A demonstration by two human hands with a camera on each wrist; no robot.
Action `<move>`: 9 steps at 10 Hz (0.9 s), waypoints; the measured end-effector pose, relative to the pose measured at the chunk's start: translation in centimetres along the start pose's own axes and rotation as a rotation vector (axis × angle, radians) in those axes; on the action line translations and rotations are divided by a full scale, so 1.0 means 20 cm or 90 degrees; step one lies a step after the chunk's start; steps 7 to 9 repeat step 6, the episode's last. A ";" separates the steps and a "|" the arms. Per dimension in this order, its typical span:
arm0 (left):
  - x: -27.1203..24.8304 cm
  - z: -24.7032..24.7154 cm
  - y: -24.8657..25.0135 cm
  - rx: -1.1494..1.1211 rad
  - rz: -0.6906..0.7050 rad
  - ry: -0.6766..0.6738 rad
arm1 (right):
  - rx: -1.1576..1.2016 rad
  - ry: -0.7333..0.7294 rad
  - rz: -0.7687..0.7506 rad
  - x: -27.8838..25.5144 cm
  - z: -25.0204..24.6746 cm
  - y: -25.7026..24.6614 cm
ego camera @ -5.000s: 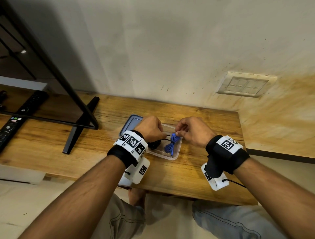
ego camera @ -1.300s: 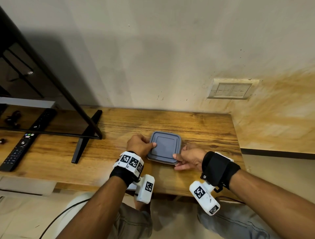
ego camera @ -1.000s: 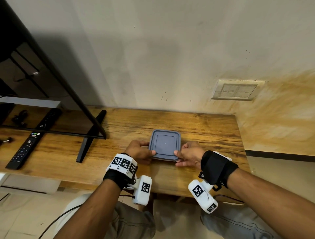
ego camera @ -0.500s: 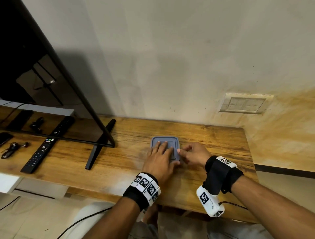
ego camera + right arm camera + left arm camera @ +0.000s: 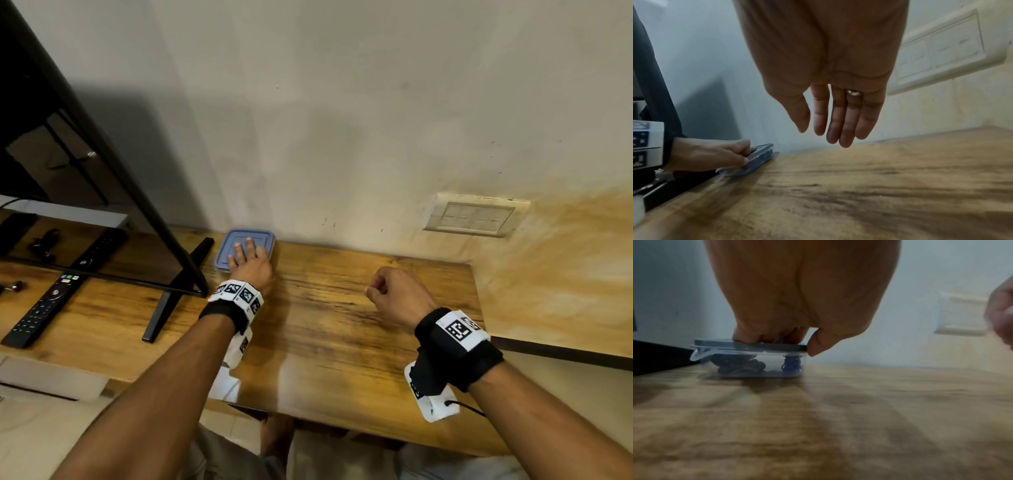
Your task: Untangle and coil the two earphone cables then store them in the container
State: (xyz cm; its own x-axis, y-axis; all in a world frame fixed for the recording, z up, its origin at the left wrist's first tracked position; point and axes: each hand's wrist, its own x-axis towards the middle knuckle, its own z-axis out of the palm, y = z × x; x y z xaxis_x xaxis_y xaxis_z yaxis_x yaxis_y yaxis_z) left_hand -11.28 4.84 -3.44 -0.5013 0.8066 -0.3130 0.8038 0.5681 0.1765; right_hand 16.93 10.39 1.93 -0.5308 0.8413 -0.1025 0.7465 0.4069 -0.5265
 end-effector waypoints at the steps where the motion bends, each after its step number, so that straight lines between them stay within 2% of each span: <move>1: 0.07 -0.04 -0.01 0.006 0.006 -0.004 | -0.005 0.034 -0.006 0.00 -0.04 -0.03; 4: 0.08 -0.06 -0.01 -0.007 -0.004 -0.004 | -0.096 0.020 -0.017 0.02 0.02 0.01; 6: -0.04 -0.09 0.06 -0.021 -0.034 0.067 | -0.167 0.060 0.019 -0.02 -0.03 0.03; 9: -0.04 -0.09 0.06 -0.021 -0.034 0.067 | -0.167 0.060 0.019 -0.02 -0.03 0.03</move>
